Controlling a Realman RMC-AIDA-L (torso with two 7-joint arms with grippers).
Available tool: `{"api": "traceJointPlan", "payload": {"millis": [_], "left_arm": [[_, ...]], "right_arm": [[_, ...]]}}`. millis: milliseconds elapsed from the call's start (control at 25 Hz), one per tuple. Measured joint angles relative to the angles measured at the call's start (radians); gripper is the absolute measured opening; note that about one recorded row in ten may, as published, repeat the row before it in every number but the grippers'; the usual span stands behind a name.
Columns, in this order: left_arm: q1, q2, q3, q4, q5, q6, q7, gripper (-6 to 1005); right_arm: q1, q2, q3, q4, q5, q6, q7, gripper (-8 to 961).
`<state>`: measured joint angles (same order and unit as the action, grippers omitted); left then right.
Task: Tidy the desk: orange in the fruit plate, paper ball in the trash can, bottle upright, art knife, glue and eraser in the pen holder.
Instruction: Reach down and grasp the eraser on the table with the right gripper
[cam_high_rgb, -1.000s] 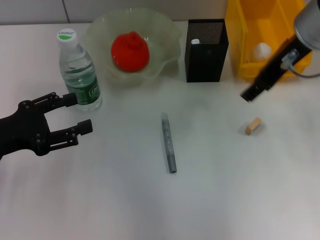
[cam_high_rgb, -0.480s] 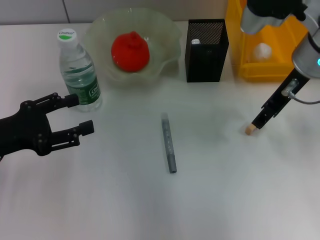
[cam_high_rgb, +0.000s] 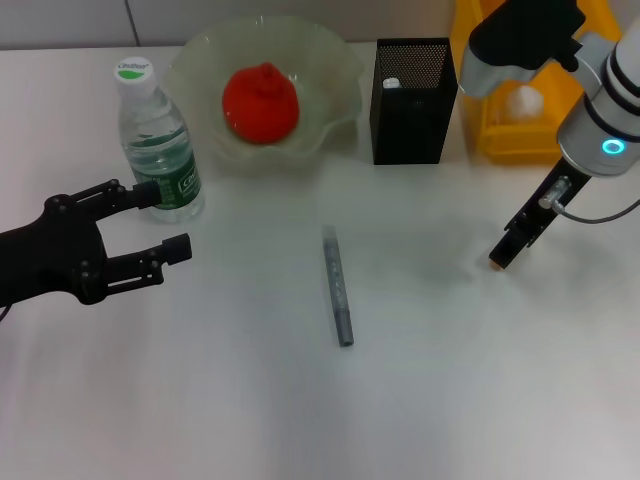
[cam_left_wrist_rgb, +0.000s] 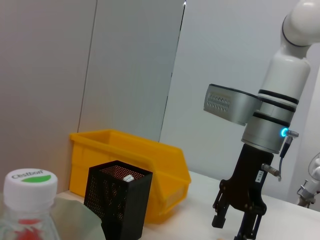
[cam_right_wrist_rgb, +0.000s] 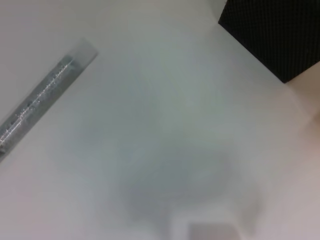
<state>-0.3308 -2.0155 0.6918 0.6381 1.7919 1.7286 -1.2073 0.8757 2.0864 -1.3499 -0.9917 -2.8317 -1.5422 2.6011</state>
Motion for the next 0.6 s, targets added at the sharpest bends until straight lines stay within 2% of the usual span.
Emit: {"api": "traceJointPlan", "payload": {"millis": [600], "left_arm": [[-0.001, -0.002, 0.000, 0.000, 0.000, -0.011, 0.000, 815]], "right_arm": [[0.025, 0.001, -0.018, 0.088, 0.002, 0.061, 0.001, 678]]}}
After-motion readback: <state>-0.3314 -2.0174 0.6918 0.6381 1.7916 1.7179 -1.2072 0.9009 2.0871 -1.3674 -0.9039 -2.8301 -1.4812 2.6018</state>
